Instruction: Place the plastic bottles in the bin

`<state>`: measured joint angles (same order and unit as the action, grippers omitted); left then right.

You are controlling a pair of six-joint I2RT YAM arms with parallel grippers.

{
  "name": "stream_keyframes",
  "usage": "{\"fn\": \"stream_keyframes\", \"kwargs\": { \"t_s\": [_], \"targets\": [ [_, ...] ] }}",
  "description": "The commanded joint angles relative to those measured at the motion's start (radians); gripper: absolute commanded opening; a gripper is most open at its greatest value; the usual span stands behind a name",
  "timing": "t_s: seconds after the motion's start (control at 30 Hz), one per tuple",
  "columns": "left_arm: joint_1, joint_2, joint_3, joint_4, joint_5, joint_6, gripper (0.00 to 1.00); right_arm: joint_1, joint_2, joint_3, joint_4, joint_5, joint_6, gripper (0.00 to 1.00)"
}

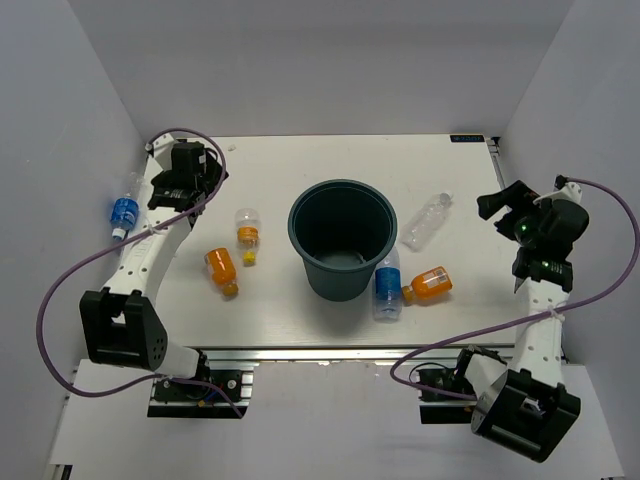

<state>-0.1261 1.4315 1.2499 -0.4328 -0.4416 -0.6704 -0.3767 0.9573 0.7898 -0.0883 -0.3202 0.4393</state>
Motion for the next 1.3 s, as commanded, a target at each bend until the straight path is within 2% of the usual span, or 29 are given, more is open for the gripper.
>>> {"fn": "stream_keyframes", "kwargs": {
  "t_s": [0.0,0.1,0.17,0.3,0.33,0.43,0.63,0.7,0.8,0.83,0.97,1.13,1.27],
  "targets": [
    [0.003,-0.011,-0.009,0.052,0.024,0.032,0.98,0.001,-0.058,0.009,-0.002,-0.022,0.042,0.89],
    [0.013,0.026,0.039,0.02,0.015,0.049,0.98,0.001,-0.101,-0.049,0.019,0.014,0.114,0.89],
    [0.022,0.03,0.037,0.022,0.024,0.057,0.98,0.001,-0.117,-0.087,0.041,-0.052,0.107,0.89],
    [0.026,0.006,-0.012,0.051,0.009,0.063,0.98,0.007,-0.134,-0.071,-0.039,-0.06,0.072,0.89],
    [0.026,0.001,-0.027,0.075,0.017,0.065,0.98,0.01,-0.149,-0.058,-0.123,-0.007,0.044,0.89],
    [0.026,0.003,-0.056,0.08,0.053,0.072,0.98,0.039,-0.214,-0.069,-0.232,0.134,0.039,0.89],
    [0.026,0.049,-0.046,0.072,0.099,0.063,0.98,0.108,-0.293,-0.197,-0.249,0.216,0.153,0.89],
    [0.026,0.061,-0.037,0.062,0.103,0.06,0.98,0.165,-0.287,-0.221,-0.232,0.243,0.191,0.89],
    [0.026,0.056,-0.038,0.052,0.098,0.057,0.98,0.281,-0.241,-0.244,-0.215,0.364,0.239,0.89],
    [0.026,0.047,-0.044,0.051,0.095,0.057,0.98,0.315,-0.201,-0.247,-0.214,0.433,0.258,0.89],
    [0.026,0.021,-0.059,0.052,0.069,0.055,0.98,0.479,-0.091,-0.258,-0.206,0.536,0.369,0.89],
    [0.026,0.004,-0.061,0.051,0.05,0.055,0.98,0.545,-0.026,-0.262,-0.255,0.682,0.489,0.89],
    [0.026,0.004,-0.064,0.054,0.049,0.054,0.98,0.555,-0.04,-0.256,-0.292,0.734,0.486,0.89]
  ]
}}
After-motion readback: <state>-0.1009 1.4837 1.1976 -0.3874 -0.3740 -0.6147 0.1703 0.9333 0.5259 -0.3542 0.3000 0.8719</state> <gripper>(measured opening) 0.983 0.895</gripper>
